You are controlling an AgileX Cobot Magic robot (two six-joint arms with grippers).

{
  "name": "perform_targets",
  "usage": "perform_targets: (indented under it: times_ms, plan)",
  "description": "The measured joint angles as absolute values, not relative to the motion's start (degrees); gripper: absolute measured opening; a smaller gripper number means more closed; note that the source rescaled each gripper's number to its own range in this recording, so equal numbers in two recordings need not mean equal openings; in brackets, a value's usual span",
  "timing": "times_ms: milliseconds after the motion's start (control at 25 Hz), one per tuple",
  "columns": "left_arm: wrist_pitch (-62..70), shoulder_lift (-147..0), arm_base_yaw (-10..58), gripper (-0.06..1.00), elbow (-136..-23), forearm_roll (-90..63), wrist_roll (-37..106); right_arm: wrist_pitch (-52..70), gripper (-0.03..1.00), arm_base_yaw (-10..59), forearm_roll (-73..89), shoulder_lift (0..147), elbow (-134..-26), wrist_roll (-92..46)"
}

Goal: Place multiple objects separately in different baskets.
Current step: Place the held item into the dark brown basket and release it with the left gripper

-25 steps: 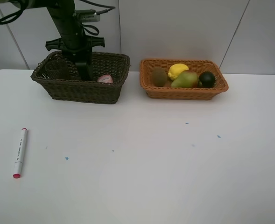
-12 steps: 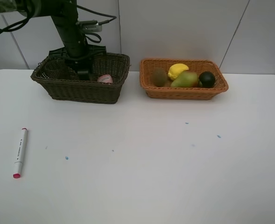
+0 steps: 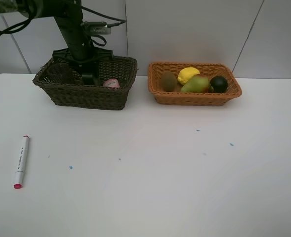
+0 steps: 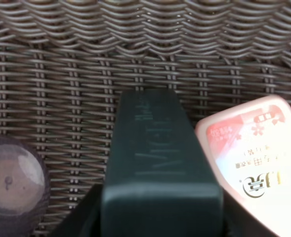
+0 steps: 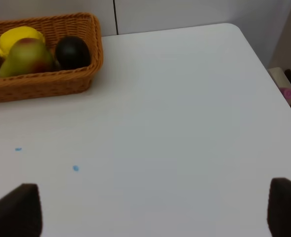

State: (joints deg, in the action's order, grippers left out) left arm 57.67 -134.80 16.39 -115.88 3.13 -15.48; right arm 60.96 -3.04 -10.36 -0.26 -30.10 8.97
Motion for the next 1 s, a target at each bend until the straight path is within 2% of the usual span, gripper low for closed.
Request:
perform_targets:
  times_ms: [80, 120, 160, 240, 1000]
  plan:
    - [57.5, -134.8, 16.4, 0.79, -115.9, 3.1, -17.0, 61.0, 1.0, -3.0, -10.4, -0.3, -30.1, 9.0]
    - [57.3, -134.8, 16.4, 0.87, -115.9, 3.1, -17.7, 61.0, 1.0, -3.0, -10.4, -0.3, -30.1, 9.0]
    - [57.3, -134.8, 16.4, 0.93, -115.9, 2.9, -18.2, 61.0, 1.0, -3.0, -10.4, -0.3, -30.1, 9.0]
    - [57.3, -134.8, 16.4, 0.98, -115.9, 2.5, -18.7, 61.0, 1.0, -3.0, -10.4, -0.3, -30.1, 9.0]
    - [59.8, -131.7, 16.4, 1.0, -115.9, 0.4, -19.3, 61.0, 1.0, -3.0, -10.4, -0.3, -30.1, 9.0]
